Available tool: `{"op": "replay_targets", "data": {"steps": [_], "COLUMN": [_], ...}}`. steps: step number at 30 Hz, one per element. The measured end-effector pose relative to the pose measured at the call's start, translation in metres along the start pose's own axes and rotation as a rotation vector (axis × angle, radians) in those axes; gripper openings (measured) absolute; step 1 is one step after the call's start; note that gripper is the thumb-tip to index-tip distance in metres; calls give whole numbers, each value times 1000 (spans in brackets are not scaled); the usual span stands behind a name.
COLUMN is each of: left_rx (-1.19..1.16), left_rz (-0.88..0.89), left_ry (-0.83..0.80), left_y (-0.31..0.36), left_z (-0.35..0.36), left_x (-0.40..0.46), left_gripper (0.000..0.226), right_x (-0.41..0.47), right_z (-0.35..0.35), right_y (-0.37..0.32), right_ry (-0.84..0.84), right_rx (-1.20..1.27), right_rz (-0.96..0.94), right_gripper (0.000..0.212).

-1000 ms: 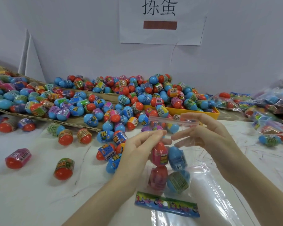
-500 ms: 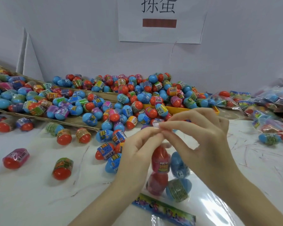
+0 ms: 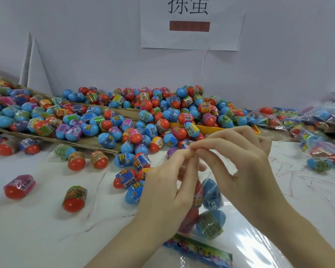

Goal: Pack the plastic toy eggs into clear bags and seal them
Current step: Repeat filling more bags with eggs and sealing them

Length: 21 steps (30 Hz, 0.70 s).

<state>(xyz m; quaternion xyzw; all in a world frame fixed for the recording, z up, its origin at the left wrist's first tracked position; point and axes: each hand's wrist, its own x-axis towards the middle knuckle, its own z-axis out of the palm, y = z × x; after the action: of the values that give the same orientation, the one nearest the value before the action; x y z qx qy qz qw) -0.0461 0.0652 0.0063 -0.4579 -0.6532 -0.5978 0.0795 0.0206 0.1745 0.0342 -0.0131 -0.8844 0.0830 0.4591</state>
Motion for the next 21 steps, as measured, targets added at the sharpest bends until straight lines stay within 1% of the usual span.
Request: {"op": "replay_targets", "data": {"steps": [2, 4, 8, 13, 17, 21], "left_rx": [44, 58, 145, 284, 297, 305], "left_rz": [39, 44, 92, 134, 167, 185], "left_ry": [-1, 15, 77, 112, 129, 127], "left_y": [0, 0, 1, 0, -1, -1], "left_z": [0, 0, -2, -3, -5, -5], "left_x": [0, 0, 1, 3, 3, 3], "left_gripper": [16, 23, 31, 33, 34, 32], "right_x": [0, 0, 0, 2, 4, 6], "right_z": [0, 0, -3, -7, -7, -5], "right_y": [1, 1, 1, 2, 2, 1], "right_ry": [15, 30, 32, 29, 26, 39], "right_rx": [-34, -73, -150, -302, -398, -478], "right_rz": [-38, -95, -182, -291, -356, -358], "right_gripper": [23, 23, 21, 22, 18, 19]}}
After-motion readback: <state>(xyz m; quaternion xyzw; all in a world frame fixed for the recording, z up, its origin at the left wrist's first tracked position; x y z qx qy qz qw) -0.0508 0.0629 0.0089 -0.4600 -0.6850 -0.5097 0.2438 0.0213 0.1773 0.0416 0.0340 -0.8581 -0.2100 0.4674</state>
